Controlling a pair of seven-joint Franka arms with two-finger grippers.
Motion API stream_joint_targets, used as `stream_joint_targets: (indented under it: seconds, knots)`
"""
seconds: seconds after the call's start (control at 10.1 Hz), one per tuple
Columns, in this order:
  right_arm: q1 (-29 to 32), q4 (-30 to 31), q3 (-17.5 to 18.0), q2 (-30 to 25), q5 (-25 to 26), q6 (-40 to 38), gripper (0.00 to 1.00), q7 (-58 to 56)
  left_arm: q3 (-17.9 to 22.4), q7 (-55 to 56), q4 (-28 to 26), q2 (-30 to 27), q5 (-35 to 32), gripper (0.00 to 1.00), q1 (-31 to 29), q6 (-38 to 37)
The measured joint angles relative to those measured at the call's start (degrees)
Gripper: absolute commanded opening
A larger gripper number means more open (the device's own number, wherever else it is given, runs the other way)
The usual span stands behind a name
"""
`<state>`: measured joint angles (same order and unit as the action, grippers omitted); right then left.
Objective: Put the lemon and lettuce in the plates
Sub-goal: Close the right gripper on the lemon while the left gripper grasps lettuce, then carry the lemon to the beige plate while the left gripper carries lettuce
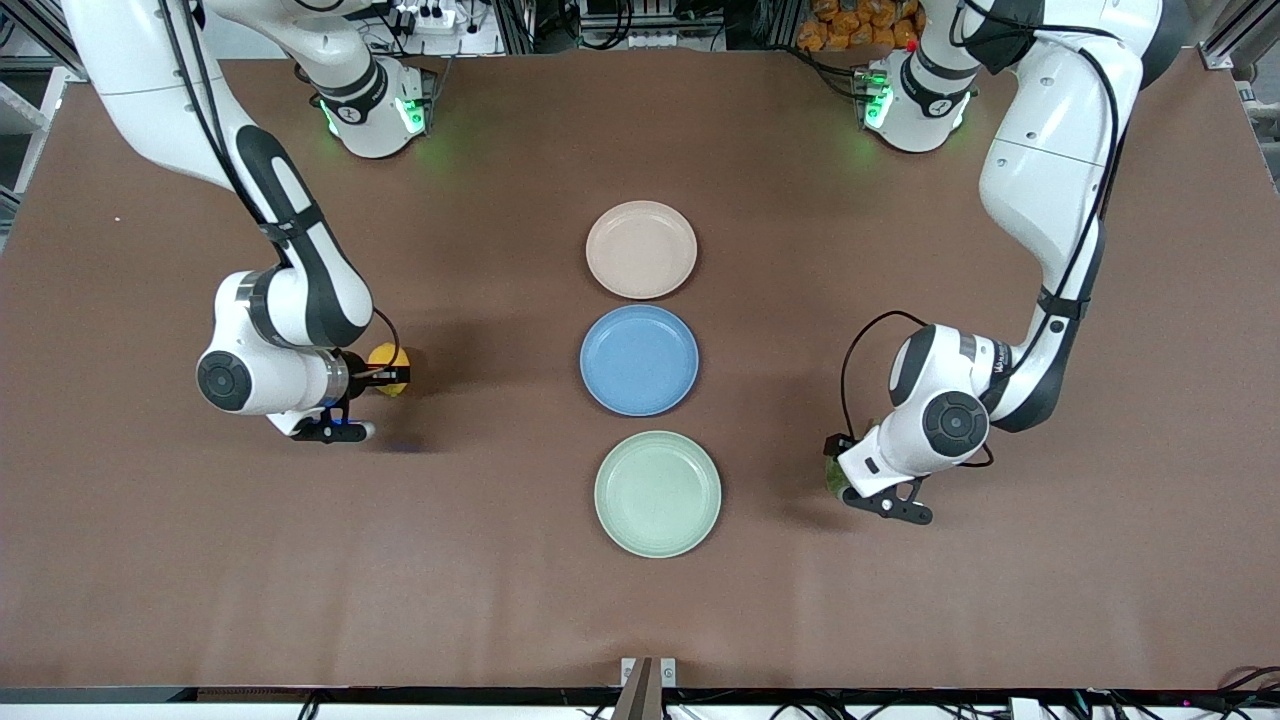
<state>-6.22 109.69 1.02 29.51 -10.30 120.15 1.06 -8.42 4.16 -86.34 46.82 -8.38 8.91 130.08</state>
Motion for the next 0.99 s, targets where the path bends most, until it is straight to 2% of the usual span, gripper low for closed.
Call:
stream_joint_targets:
  seconds: [0.3,0.4,0.79,0.99]
  knots:
    - [-1.7,-6.1,2.4,-2.5,-2.7,-9.5,0.00,2.5,0.2,0.0,0.1,0.1,0.0,0.08,0.0,0.2]
    - [-2.2,-6.9,4.5,-2.8,-3.7,-10.0,0.00,5.6,0.4,0.0,0.3,0.1,0.0,0.00,0.0,0.2]
    - [-5.2,-7.0,18.0,-2.4,-4.7,-5.3,0.00,26.5,1.5,0.0,1.2,0.0,0.0,0.00,-0.2,0.4]
    - [-6.8,-6.9,22.3,-2.2,-4.7,-3.2,0.00,34.4,1.6,0.0,2.3,-0.9,0.0,0.00,-0.4,0.6]
